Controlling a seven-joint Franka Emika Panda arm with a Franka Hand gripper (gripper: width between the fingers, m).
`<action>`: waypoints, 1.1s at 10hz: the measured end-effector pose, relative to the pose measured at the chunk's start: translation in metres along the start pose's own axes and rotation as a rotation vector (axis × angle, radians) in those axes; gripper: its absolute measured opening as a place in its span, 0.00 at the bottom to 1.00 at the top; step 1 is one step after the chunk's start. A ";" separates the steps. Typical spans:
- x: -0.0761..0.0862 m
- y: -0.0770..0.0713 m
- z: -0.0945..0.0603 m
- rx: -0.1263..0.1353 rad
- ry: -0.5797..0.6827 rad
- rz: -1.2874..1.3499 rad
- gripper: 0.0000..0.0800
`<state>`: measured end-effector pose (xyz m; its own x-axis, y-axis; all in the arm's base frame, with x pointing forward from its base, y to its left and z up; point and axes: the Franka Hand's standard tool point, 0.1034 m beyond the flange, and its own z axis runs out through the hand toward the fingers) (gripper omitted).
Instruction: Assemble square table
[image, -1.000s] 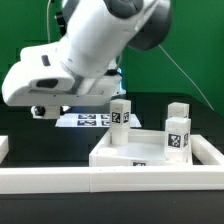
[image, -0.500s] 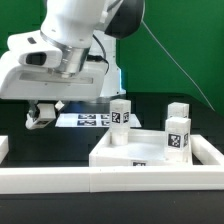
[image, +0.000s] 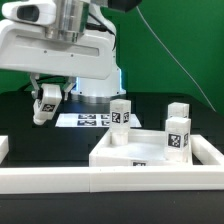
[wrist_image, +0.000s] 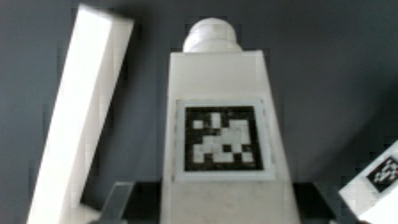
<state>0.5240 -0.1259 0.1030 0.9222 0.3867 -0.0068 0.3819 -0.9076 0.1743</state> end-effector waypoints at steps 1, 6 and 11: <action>-0.005 0.004 0.001 -0.008 0.023 0.007 0.36; 0.034 -0.028 -0.024 0.042 0.102 0.159 0.36; 0.048 -0.043 -0.026 0.072 0.079 0.203 0.36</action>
Offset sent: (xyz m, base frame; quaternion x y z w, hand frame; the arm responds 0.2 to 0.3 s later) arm 0.0191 0.0589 0.0181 0.0664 -0.0270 0.1203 0.9901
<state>0.5506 -0.0643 0.1204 0.9739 0.2044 0.0984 0.1954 -0.9763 0.0935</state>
